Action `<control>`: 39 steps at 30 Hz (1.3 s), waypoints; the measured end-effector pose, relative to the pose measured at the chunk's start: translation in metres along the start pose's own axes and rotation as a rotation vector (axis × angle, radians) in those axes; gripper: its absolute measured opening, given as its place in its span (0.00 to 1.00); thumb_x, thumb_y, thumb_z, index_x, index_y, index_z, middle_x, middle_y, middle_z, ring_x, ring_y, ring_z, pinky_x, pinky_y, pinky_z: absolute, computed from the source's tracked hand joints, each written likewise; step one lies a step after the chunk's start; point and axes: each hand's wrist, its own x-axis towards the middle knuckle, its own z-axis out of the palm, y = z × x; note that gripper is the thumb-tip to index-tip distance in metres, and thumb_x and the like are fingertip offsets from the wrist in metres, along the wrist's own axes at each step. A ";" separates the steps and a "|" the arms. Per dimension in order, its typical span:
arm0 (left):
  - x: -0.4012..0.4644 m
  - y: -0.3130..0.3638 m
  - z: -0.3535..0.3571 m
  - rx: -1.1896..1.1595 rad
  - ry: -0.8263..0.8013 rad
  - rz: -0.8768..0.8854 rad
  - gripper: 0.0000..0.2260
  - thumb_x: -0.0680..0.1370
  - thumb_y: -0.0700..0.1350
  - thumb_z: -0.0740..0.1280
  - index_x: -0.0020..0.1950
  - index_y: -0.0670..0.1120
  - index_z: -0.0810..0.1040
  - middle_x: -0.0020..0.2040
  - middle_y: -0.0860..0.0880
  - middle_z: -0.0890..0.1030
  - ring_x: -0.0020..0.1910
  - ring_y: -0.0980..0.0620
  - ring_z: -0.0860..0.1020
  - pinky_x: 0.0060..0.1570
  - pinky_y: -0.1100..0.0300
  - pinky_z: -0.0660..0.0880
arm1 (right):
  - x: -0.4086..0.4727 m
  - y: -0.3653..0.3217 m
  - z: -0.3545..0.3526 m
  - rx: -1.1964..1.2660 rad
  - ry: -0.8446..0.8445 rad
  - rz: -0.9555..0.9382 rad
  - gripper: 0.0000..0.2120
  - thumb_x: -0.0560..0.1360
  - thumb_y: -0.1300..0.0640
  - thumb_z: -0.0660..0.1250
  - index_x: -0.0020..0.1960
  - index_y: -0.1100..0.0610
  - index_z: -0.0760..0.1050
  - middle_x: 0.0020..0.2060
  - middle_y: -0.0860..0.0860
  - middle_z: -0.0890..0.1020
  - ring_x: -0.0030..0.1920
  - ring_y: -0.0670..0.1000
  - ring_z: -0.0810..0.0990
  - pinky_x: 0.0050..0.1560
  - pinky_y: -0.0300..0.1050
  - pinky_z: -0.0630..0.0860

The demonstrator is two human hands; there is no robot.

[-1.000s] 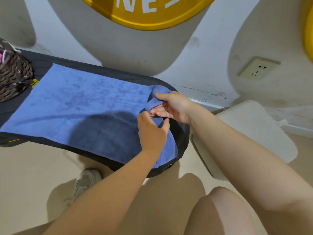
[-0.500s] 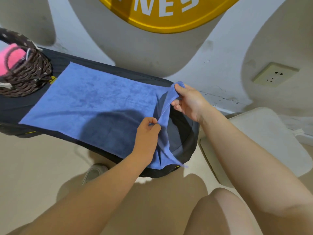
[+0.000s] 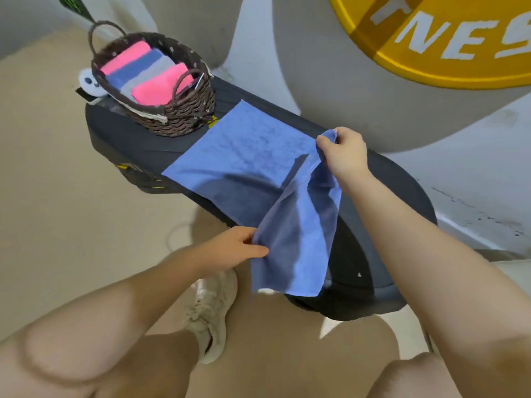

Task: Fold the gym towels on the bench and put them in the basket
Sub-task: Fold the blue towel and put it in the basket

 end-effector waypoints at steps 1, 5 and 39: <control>0.000 -0.002 -0.013 -0.057 0.079 0.012 0.18 0.70 0.48 0.66 0.50 0.35 0.75 0.45 0.46 0.76 0.45 0.50 0.74 0.52 0.51 0.73 | 0.002 -0.005 0.008 -0.064 0.007 -0.035 0.11 0.72 0.60 0.61 0.32 0.55 0.64 0.29 0.49 0.71 0.37 0.51 0.69 0.36 0.42 0.65; 0.009 -0.011 -0.068 -0.194 0.357 0.078 0.07 0.77 0.38 0.63 0.39 0.41 0.73 0.35 0.47 0.73 0.35 0.53 0.72 0.35 0.66 0.69 | 0.015 -0.020 0.048 -0.139 0.023 -0.082 0.10 0.76 0.60 0.62 0.57 0.58 0.68 0.38 0.49 0.72 0.41 0.51 0.72 0.42 0.41 0.66; 0.109 -0.078 -0.227 0.209 0.577 0.017 0.08 0.78 0.41 0.61 0.39 0.41 0.73 0.26 0.51 0.67 0.27 0.54 0.65 0.27 0.73 0.65 | 0.191 -0.036 0.216 -0.221 -0.196 0.054 0.08 0.79 0.59 0.57 0.44 0.53 0.73 0.36 0.50 0.75 0.43 0.51 0.72 0.46 0.43 0.69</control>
